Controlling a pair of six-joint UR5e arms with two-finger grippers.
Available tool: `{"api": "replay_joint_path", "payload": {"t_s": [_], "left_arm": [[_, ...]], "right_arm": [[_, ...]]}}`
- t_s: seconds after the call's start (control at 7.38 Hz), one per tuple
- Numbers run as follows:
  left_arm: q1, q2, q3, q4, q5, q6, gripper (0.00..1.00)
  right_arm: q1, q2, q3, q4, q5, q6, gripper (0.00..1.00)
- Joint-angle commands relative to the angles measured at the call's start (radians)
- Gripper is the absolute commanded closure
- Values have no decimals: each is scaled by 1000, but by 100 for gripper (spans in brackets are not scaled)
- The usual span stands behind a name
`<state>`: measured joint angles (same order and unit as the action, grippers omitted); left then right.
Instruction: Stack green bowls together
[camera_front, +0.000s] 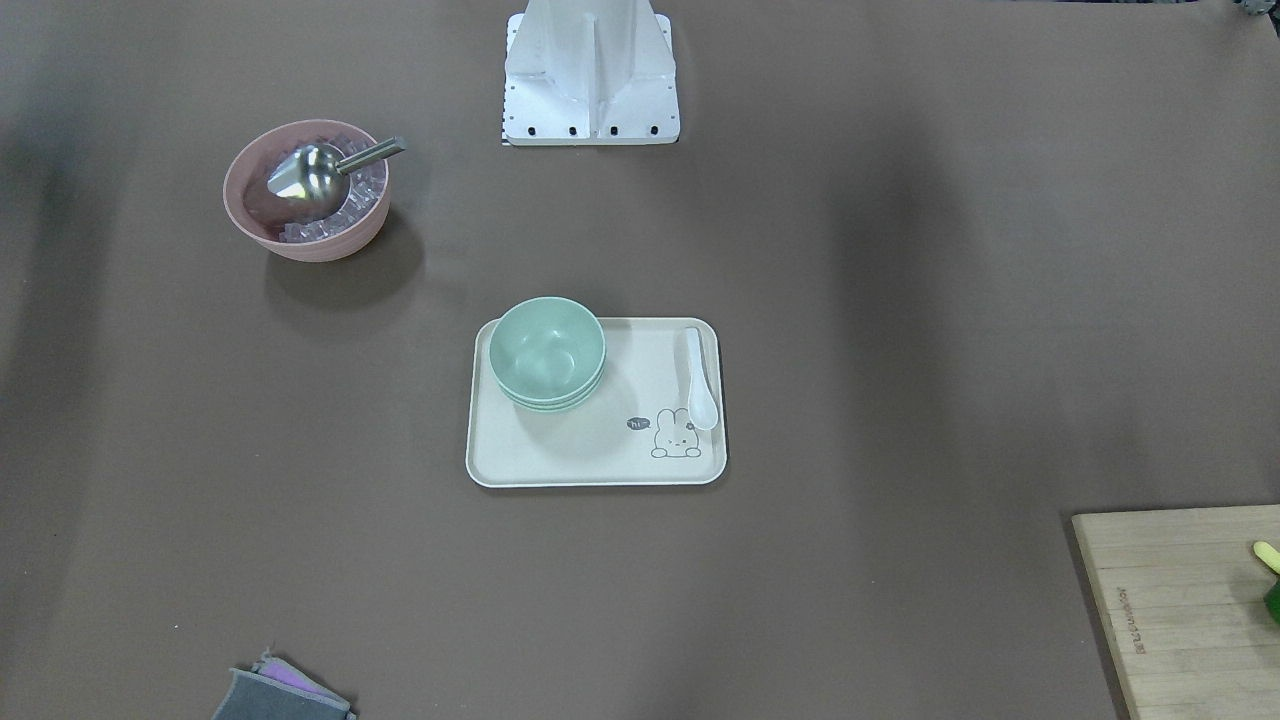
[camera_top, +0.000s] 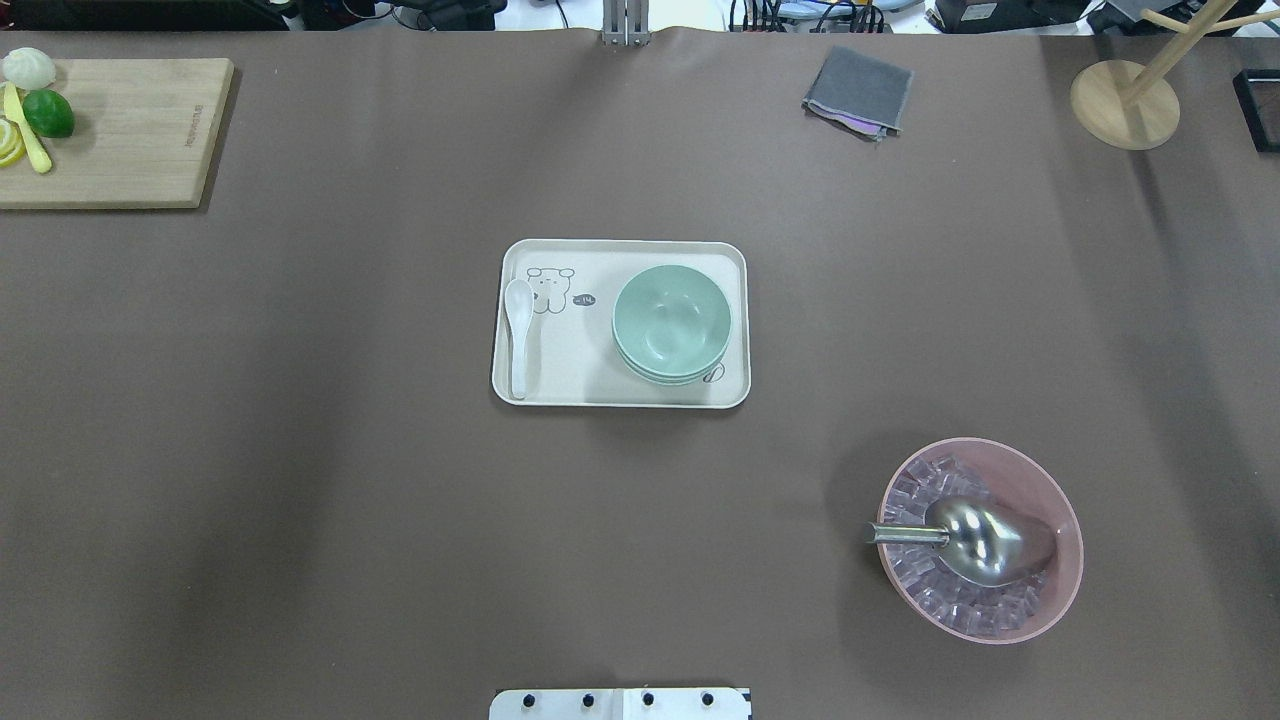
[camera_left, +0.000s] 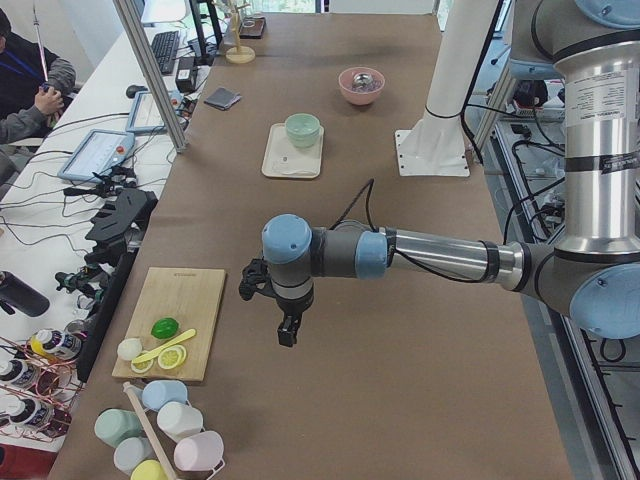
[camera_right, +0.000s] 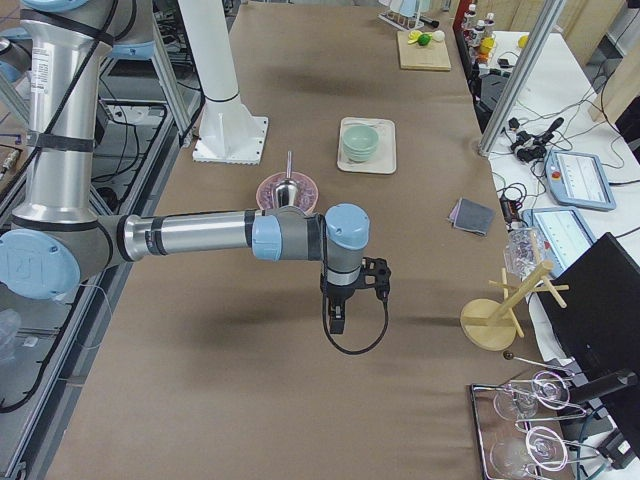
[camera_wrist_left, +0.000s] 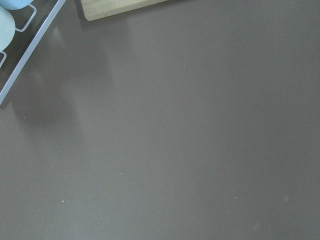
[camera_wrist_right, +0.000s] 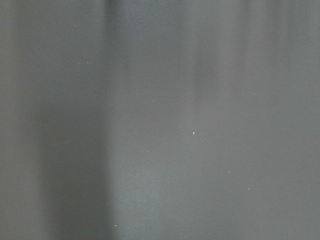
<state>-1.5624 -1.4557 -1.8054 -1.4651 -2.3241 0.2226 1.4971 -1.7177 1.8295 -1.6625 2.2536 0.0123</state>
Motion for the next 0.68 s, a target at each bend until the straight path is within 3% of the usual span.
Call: {"api": "replay_joint_path", "payload": {"t_s": [0.0, 0.54], "left_arm": [[-1, 1, 1, 0, 0, 0, 2], [1, 8, -9, 2, 0, 0, 2]], "right_arm": [[0, 1, -12, 1, 1, 0, 0], [0, 1, -10, 1, 1, 0, 0]]}}
